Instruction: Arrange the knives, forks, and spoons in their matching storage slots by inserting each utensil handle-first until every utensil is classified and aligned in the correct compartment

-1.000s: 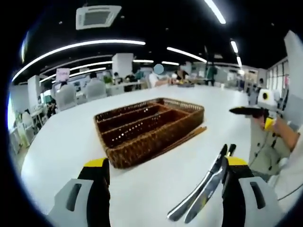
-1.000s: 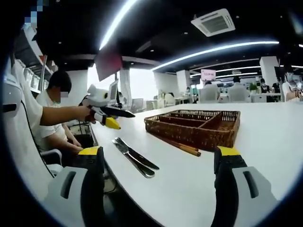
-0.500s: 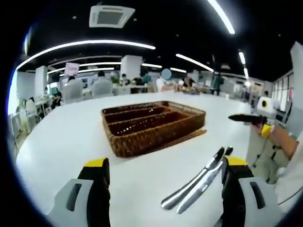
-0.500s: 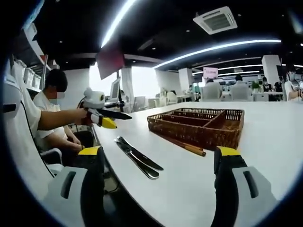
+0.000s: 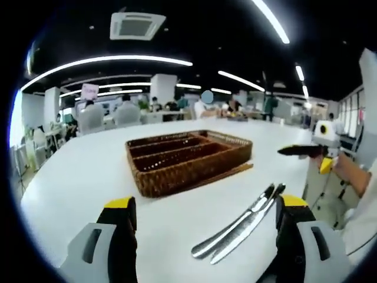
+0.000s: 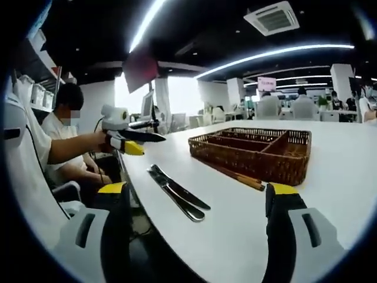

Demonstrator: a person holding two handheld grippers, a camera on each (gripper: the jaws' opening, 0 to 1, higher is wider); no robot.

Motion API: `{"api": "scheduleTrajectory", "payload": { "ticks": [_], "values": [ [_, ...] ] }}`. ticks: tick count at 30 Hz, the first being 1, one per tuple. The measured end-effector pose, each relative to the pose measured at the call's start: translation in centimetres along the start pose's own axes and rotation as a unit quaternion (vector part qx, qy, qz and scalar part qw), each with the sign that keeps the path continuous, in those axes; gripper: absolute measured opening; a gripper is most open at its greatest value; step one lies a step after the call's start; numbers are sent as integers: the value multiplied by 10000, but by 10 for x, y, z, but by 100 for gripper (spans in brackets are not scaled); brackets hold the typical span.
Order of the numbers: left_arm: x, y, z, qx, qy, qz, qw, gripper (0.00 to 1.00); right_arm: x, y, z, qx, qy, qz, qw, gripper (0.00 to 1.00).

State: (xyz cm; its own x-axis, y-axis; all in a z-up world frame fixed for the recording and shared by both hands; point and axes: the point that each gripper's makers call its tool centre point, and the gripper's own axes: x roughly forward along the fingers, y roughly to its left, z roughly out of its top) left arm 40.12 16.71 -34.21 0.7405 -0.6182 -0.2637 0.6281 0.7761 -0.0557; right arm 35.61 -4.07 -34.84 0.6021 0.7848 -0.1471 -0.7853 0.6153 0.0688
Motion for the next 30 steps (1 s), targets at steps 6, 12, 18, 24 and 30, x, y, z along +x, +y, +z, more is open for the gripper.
{"api": "scheduleTrajectory", "payload": {
  "ticks": [6,12,18,24,30],
  "values": [
    [-2,-2,-11,58,79,-2,10000,99,9,4,-6,-138,298,164,9993,94],
    [-1,-6,-26,52,142,-43,9999,99,21,9,-6,-496,517,296,9970,92],
    [-2,-7,-32,-68,117,-69,9999,99,29,9,-4,-542,538,358,9964,92],
    [-1,-13,-39,13,206,-220,9995,96,38,4,-7,-797,719,404,9934,92],
    [6,-22,-43,269,341,-391,9983,88,49,10,-10,-1048,919,712,9877,77]
  ]
}}
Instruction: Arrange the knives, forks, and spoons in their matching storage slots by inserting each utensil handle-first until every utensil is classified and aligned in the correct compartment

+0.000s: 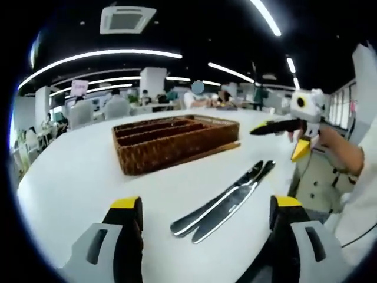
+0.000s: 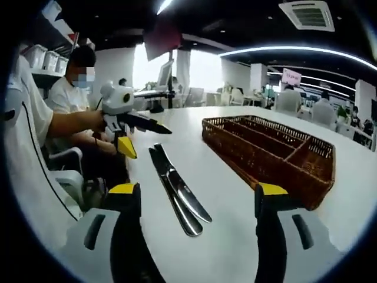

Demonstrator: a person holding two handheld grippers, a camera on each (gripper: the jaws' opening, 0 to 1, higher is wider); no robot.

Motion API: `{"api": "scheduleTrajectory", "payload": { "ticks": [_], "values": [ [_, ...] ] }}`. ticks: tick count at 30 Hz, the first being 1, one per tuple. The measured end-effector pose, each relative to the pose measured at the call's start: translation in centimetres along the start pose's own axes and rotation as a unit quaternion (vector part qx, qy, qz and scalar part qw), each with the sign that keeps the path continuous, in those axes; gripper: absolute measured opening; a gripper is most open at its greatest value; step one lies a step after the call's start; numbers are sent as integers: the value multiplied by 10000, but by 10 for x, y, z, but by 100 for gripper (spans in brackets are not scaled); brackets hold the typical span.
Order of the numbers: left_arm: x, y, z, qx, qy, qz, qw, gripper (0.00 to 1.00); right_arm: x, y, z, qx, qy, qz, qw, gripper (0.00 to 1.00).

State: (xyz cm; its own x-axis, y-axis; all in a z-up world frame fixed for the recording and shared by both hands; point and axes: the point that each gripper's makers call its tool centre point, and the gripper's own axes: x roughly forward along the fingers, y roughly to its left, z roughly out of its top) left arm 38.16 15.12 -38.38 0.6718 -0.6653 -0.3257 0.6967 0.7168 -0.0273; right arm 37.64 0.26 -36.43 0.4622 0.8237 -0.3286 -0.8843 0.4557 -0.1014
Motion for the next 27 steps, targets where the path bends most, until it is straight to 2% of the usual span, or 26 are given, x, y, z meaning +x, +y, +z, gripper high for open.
{"api": "scheduleTrajectory", "payload": {
  "ticks": [3,4,7,11,15,20,23,27],
  "values": [
    [3,-5,0,96,22,-135,9999,80,5,0,1,-38,18,30,10000,75],
    [4,-6,0,106,28,-144,9998,77,6,1,0,-56,58,70,9999,72],
    [6,-8,0,228,87,-193,9995,74,10,4,-3,-104,189,206,9996,64],
    [9,-12,-3,330,200,-315,9988,69,15,3,-7,-145,311,230,9991,62],
    [10,-15,-3,393,233,-396,9982,62,17,2,-10,-60,409,272,9988,52],
    [11,-16,-2,429,263,-444,9977,59,22,2,-16,-10,515,332,9981,51],
    [10,-17,7,358,85,-515,9980,54,26,2,-21,-5,622,387,9973,51],
    [13,-16,9,306,143,-525,9980,50,28,-1,-19,-29,631,388,9972,51]
  ]
}}
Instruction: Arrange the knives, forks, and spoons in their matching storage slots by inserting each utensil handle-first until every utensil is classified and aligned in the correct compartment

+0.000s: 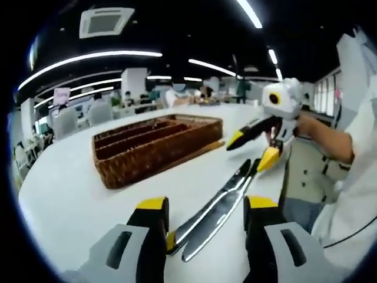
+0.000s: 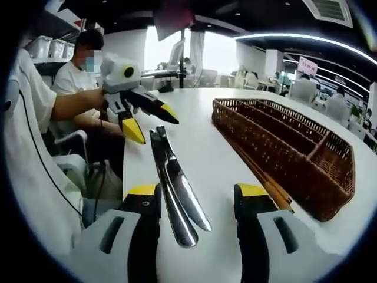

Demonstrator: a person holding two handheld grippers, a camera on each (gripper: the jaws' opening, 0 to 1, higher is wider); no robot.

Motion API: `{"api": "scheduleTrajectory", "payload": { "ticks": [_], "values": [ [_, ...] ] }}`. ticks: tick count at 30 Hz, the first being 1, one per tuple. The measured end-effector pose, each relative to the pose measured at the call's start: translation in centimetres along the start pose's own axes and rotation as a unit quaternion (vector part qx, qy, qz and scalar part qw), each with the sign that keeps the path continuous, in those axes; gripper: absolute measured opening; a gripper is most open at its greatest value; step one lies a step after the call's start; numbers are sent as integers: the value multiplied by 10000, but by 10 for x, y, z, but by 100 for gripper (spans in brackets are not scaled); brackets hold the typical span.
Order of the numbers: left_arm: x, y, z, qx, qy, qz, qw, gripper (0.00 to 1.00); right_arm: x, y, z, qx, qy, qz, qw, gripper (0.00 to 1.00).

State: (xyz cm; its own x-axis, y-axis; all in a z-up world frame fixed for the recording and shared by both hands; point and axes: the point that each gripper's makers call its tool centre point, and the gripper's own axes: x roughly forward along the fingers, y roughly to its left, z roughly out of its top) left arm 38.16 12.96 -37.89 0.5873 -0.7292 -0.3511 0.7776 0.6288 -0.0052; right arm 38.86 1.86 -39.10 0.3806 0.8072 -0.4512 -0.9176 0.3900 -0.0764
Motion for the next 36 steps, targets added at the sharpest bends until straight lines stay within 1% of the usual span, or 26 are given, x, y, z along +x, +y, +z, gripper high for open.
{"api": "scheduleTrajectory", "payload": {
  "ticks": [2,4,6,10,13,18,21,26,28,29,34,36],
  "values": [
    [1,1,0,39,46,-3,10000,48,0,-4,2,16,-15,-34,10000,51],
    [3,2,-1,65,109,-33,9999,44,1,-7,-2,-73,126,-56,9999,51],
    [6,0,-3,41,184,-107,9998,43,1,-5,-4,-210,197,-53,9996,49],
    [10,1,-4,146,287,-119,9994,43,1,-5,-3,-231,210,-18,9995,48],
    [12,3,-6,344,403,-128,9985,42,2,-4,-2,-292,249,26,9993,47],
    [15,8,-5,410,541,-149,9976,42,5,-9,-1,-195,313,119,9993,46],
    [17,15,-4,505,592,-45,9970,42,5,-9,-3,-200,346,127,9991,46],
    [21,17,-7,557,725,-72,9958,42,6,-9,-5,-217,415,173,9988,44],
    [23,19,-10,673,852,-66,9941,42,6,-7,-5,-233,424,188,9987,44],
    [24,19,-10,711,860,-85,9937,42,6,-7,-5,-240,427,179,9986,44],
    [28,20,-8,576,855,-124,9946,42,10,-14,-5,-271,463,162,9984,43],
    [29,24,-7,550,845,-86,9949,43,11,-13,-6,-290,485,169,9983,42]
  ]
}}
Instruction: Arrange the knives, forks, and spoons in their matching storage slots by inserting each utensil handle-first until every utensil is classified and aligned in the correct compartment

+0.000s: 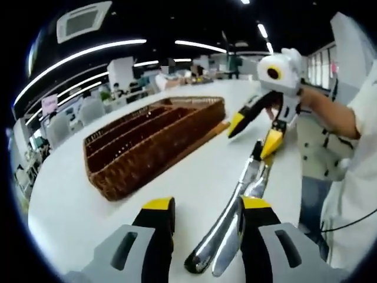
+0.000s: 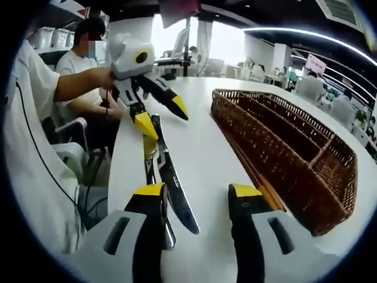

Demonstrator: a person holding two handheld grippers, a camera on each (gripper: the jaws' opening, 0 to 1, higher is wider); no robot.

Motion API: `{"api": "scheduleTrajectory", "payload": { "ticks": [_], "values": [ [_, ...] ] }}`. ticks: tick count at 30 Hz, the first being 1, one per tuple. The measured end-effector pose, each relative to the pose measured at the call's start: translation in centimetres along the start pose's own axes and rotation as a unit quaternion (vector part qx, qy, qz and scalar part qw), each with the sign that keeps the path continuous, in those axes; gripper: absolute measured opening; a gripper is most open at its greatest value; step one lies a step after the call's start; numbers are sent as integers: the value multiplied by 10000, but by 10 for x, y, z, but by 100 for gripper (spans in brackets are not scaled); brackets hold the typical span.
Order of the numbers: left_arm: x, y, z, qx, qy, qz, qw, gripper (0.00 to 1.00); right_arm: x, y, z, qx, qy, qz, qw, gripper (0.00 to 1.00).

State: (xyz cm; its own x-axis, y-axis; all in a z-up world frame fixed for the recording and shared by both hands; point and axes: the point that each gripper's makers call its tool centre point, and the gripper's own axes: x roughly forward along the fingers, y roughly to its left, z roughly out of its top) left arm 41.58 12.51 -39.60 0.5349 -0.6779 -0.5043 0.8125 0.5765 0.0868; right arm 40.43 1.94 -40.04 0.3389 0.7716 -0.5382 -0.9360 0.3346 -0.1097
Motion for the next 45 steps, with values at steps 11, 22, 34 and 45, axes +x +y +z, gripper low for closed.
{"api": "scheduleTrajectory", "payload": {
  "ticks": [11,22,34,45],
  "values": [
    [4,10,3,246,125,64,9996,42,10,3,-2,173,-4,343,9993,38],
    [-4,-11,2,477,328,-188,9981,37,21,4,4,-121,383,813,9959,17],
    [2,-28,3,816,1170,-687,9874,25,23,5,6,122,804,1167,9898,14],
    [15,-28,5,1999,1904,-944,9565,13,24,4,6,885,811,1409,9827,13]
  ]
}}
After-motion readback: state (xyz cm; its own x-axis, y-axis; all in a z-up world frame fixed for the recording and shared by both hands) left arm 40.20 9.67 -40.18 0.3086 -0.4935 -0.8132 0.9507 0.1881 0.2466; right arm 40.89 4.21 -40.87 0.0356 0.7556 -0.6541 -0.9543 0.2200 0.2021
